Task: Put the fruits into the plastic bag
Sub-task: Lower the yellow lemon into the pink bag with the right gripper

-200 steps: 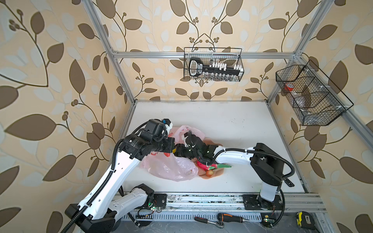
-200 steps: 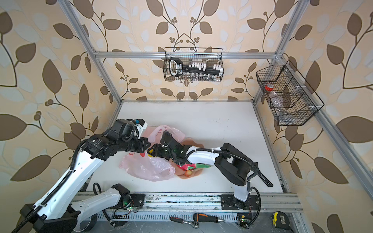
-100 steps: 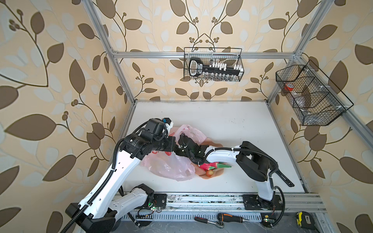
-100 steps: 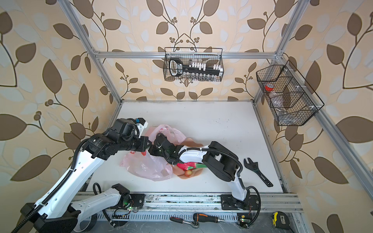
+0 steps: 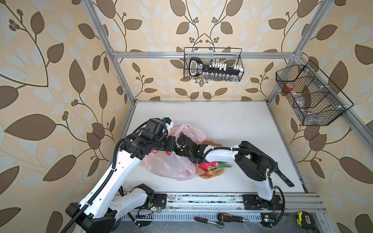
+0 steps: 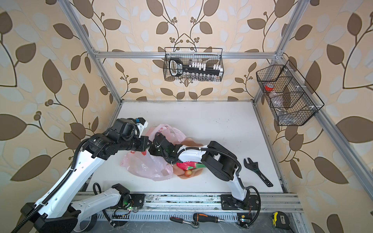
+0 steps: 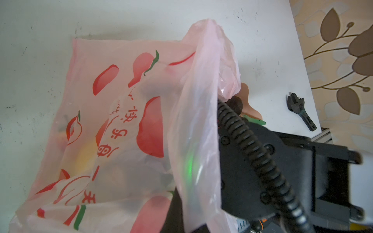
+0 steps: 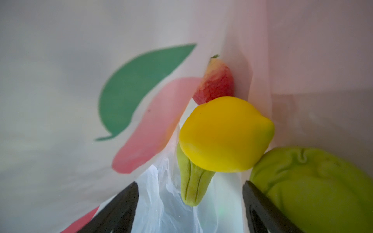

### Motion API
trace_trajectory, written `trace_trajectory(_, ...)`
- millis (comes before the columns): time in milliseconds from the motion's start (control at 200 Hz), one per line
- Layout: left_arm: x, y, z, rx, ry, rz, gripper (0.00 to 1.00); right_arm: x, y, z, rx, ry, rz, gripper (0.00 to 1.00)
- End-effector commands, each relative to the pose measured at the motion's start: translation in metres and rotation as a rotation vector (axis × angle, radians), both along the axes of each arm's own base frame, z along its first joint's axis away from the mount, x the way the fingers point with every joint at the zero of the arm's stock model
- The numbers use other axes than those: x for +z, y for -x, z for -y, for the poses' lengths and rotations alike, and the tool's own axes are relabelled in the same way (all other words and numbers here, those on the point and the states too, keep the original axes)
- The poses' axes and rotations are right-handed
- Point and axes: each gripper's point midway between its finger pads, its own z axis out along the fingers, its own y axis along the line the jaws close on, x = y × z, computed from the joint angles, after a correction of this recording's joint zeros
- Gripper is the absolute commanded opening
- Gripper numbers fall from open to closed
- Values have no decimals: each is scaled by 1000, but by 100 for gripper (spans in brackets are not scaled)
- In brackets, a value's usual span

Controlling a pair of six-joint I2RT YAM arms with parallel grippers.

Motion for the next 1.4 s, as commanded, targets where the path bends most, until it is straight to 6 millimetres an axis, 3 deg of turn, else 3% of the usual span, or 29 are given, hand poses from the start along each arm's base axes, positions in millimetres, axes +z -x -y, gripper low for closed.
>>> trace_trajectory(0, 6, 0, 1, 1, 22, 19, 0, -5, 6, 5, 5, 46, -32, 83)
trace_trajectory(835, 0, 2, -4, 19, 5, 11, 0, 12, 19, 33, 58, 196, 43, 92)
trace_trajectory(1000, -1, 4, -7, 23, -4, 12, 0, 26, 18, 34, 62, 172, 74, 97)
trace_trajectory(1395, -8, 8, -11, 31, -15, 4, 0, 58, 19, 47, 47, 132, 120, 98)
